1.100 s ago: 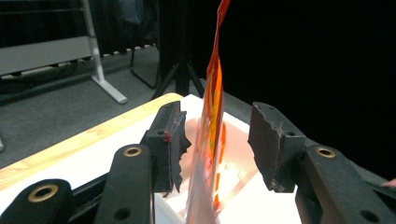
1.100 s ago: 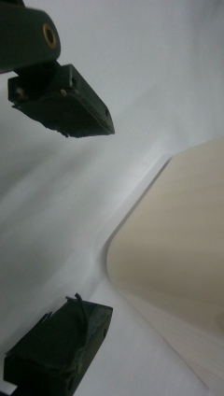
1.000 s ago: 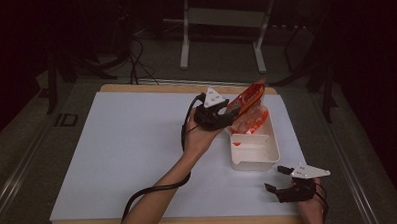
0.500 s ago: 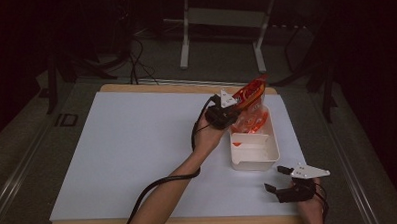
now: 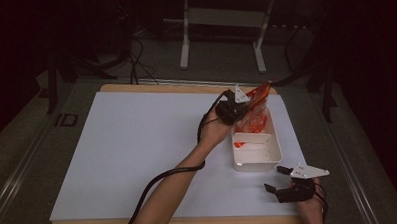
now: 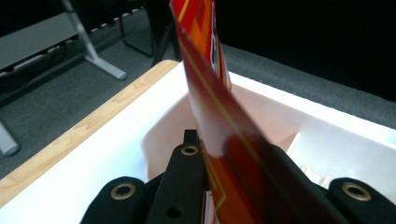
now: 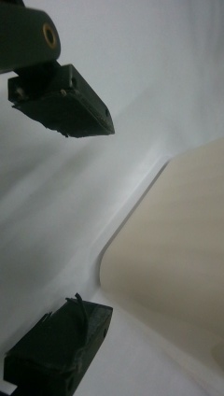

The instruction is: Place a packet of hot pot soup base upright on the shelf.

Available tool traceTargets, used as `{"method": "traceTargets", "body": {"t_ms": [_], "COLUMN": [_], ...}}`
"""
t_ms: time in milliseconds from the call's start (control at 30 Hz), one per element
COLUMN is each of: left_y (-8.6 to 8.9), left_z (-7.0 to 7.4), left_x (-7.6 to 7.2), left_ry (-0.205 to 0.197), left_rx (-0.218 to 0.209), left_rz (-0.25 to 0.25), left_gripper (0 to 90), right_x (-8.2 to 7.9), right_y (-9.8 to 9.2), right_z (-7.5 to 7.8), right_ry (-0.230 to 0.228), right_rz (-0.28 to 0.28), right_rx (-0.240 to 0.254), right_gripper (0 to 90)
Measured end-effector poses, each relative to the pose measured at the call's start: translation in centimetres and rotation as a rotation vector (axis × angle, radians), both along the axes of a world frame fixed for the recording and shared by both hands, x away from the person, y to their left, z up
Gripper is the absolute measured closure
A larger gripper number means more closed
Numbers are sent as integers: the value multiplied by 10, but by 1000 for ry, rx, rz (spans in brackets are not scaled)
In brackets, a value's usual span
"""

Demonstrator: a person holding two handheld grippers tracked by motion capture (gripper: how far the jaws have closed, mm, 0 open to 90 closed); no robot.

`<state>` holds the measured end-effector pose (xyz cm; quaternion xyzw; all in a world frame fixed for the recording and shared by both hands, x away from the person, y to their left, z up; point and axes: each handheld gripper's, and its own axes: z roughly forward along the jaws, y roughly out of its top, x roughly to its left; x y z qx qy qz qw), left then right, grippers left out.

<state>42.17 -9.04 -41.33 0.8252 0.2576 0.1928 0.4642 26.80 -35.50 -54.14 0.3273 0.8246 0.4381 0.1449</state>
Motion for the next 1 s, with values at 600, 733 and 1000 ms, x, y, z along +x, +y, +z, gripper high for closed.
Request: {"method": "traceTargets", "body": {"t_ms": [600,733,1000], "left_y": [5,11,29], "left_z": [-5,-7,-3], "left_x": [2,3,1], "left_ry": [95,131,164], "left_rx": [-63,-80,-112], "left_rz": [-2,3,27], "left_gripper": [778,647,518], "right_x": [0,0,0], "right_y": [1,1,0], "right_z": [0,0,0], "right_ry": [2,-1,-3], "right_rz": [-2,-2,-3], "right_rx": [-12,-8,-8], "right_gripper": [136,136,136]}}
